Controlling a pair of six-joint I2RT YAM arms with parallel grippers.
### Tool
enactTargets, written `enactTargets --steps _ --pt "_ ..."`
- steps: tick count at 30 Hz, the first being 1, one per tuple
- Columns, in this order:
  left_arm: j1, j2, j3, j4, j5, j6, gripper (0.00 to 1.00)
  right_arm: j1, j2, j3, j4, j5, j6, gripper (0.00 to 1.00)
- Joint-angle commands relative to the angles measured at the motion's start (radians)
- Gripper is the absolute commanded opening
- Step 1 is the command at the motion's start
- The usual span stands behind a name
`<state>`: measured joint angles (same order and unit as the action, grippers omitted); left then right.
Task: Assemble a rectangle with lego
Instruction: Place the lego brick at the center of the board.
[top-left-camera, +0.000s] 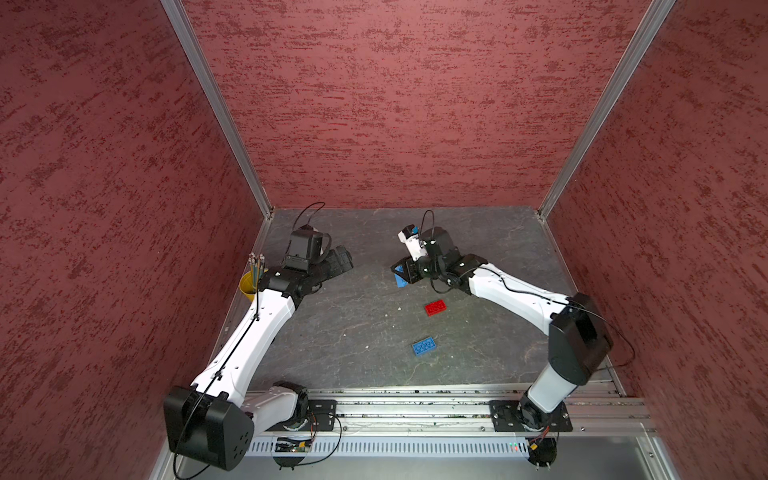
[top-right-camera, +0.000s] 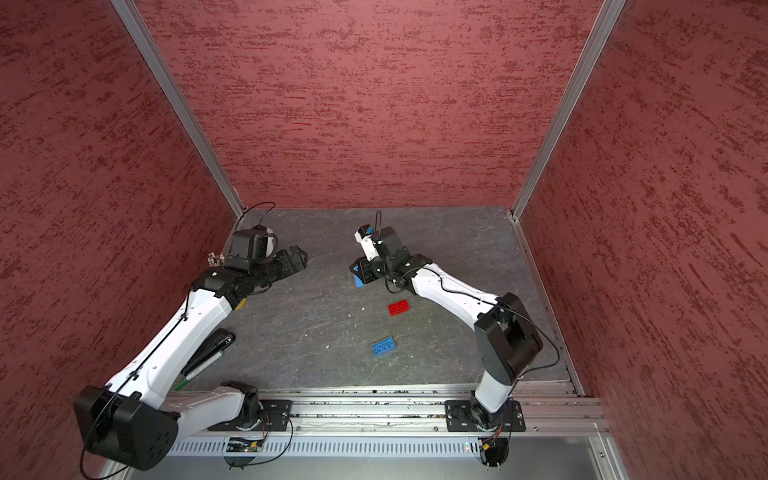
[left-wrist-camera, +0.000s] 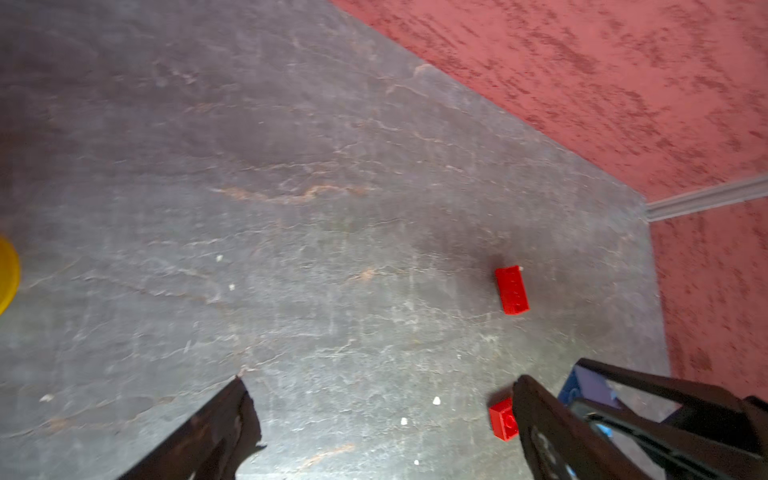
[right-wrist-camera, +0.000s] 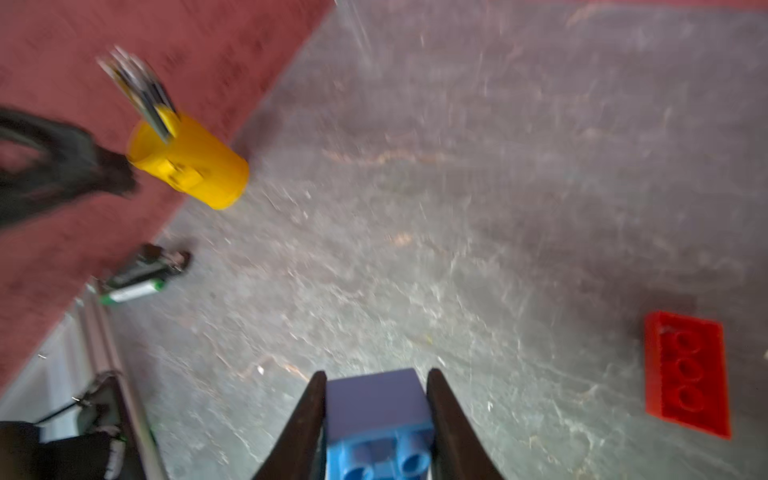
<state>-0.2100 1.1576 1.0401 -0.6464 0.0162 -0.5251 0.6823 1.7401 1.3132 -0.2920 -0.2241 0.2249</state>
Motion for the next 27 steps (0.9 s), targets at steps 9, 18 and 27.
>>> enactTargets --steps 9,18,27 --pt "0.092 -0.029 -0.096 0.042 0.046 -0.010 1.00 -0.001 0.204 0.096 -0.075 0.193 0.231 0.27" --pt "0.092 -0.026 -0.149 0.089 0.056 0.021 1.00 -0.002 0.341 0.208 -0.086 0.228 0.371 0.36" --pt "0.028 0.003 -0.139 0.111 0.139 0.094 1.00 -0.008 0.357 0.262 -0.119 0.229 0.324 0.63"
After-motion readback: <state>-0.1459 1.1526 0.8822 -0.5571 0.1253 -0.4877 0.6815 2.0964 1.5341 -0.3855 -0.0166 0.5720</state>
